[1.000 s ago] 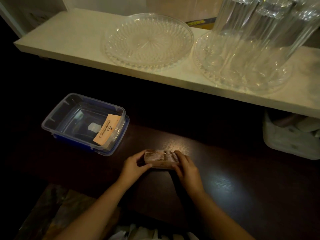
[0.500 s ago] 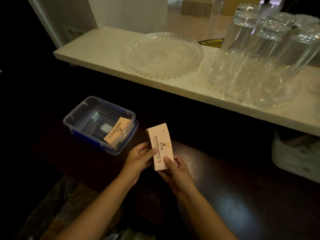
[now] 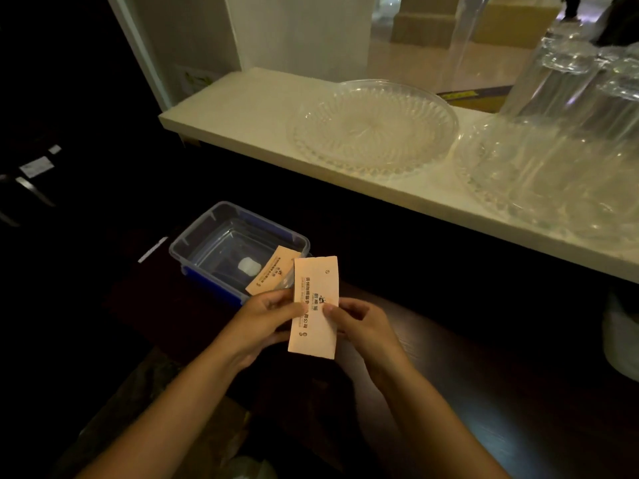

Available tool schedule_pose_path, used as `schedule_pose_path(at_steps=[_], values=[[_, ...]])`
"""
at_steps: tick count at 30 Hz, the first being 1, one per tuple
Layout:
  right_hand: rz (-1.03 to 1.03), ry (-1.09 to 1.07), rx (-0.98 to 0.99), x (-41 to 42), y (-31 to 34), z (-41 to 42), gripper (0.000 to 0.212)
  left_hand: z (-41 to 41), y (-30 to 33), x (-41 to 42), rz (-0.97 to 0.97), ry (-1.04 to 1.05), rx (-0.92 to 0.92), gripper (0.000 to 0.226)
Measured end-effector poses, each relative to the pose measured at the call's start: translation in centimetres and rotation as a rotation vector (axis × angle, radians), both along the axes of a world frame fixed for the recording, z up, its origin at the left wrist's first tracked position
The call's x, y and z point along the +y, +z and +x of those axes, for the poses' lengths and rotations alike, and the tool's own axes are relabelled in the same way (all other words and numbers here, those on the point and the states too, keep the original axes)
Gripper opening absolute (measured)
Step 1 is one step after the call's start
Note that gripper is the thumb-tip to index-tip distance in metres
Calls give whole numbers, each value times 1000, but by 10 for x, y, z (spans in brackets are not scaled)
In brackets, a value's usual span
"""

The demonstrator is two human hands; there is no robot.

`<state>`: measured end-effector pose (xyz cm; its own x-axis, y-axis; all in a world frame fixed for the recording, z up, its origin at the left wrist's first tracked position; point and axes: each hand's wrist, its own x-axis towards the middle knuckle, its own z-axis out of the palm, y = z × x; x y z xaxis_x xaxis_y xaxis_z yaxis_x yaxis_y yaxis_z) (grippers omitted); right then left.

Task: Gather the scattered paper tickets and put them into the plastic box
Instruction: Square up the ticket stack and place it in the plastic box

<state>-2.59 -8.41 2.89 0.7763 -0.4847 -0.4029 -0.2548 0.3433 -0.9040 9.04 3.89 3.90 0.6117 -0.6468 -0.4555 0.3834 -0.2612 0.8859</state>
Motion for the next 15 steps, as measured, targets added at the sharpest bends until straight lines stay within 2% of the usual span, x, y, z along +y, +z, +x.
schedule_pose_path(at_steps=[6, 9, 11, 13, 15], values=[[-13, -22, 18, 24, 7, 77, 5, 98, -2, 14, 63, -109, -25, 22], [-76, -43, 15, 38, 8, 116, 15, 154, -5, 21, 79, -169, -32, 14], [-281, -78, 94, 42, 3, 135, 35, 190, -7, 24, 92, -182, -38, 12], [-700, -79, 269, 42, -5, 144, 44, 220, -11, 26, 123, -187, -50, 11], [-1119, -35, 414, 43, -13, 147, 46, 241, -21, 26, 184, -217, -63, 12]])
